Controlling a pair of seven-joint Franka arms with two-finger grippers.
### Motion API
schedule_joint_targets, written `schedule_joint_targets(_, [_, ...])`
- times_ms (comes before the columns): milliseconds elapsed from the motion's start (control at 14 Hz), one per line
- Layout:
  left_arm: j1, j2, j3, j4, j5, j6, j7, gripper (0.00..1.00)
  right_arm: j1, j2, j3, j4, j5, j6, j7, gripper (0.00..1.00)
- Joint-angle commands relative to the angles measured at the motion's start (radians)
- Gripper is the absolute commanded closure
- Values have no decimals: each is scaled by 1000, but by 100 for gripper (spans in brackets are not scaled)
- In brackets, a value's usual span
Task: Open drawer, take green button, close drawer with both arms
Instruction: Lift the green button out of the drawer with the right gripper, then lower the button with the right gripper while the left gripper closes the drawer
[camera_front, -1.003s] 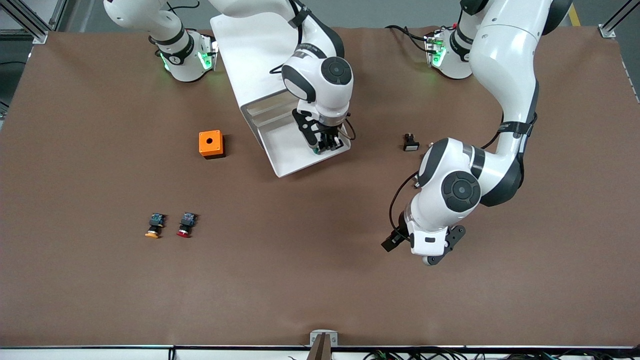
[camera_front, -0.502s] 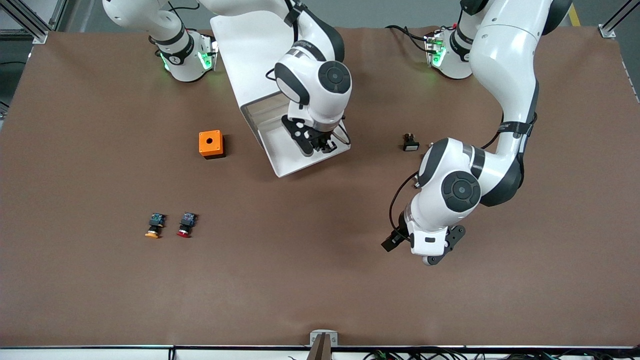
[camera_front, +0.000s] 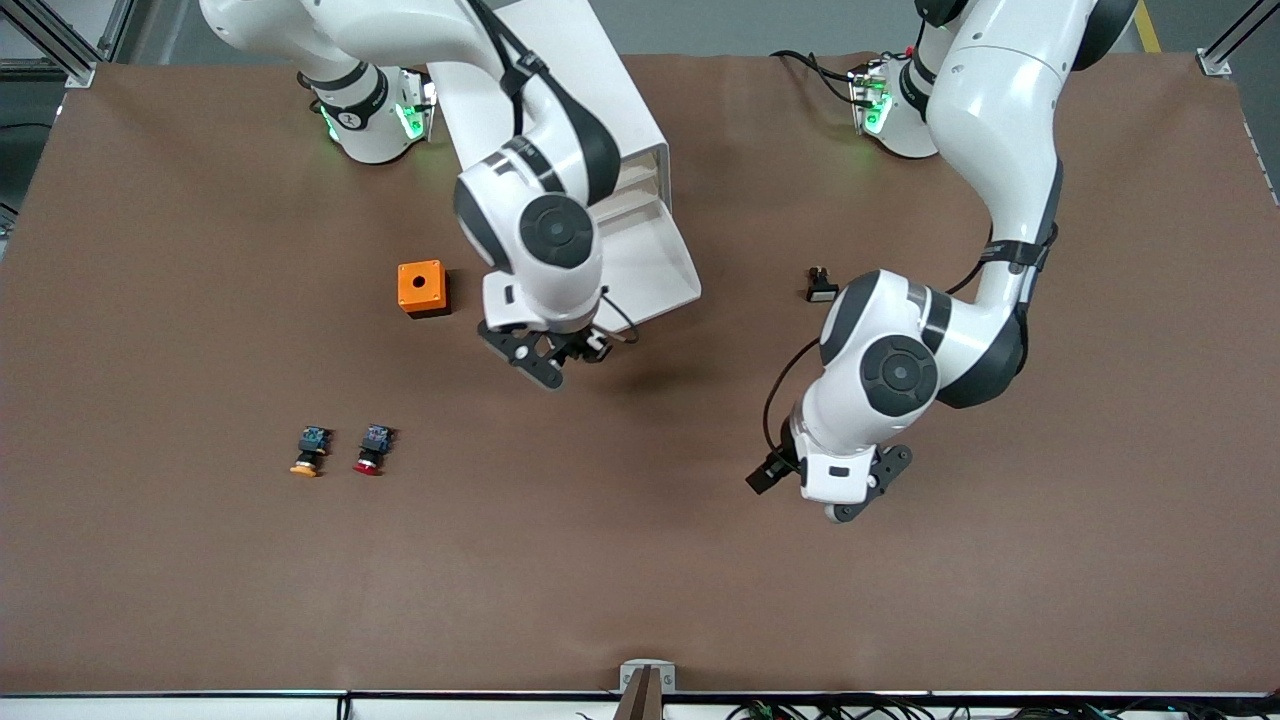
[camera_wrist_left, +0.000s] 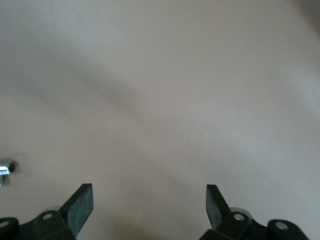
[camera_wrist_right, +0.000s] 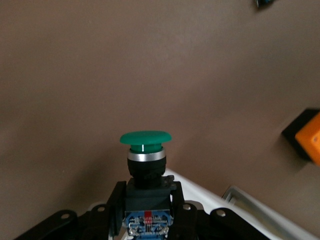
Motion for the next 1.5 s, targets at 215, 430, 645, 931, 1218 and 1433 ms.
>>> schedule_joint_targets(215, [-141, 35, 3, -16, 25, 17, -10, 1, -150, -13, 18, -89, 9, 135, -355, 100])
schedule_joint_targets(430, [-208, 63, 3, -38, 22, 16, -21, 1, -175, -8, 17, -167, 9, 267, -453, 100])
schedule_joint_targets(645, [-259, 66, 2, -68, 22, 9, -22, 1, -204, -7, 17, -269, 8, 406, -574, 99])
schedule_joint_targets(931, [-321, 66, 0, -82, 13, 5, -21, 1, -253, 16, 15, -322, -1, 485, -617, 99])
schedule_joint_targets(1218, [-348, 87, -9, -80, -19, 3, -19, 1, -308, 49, 13, -323, -9, 487, -660, 99])
schedule_joint_targets(1433, [-360, 89, -10, -83, -142, -47, -19, 1, -333, 84, 13, -330, -9, 540, -665, 99])
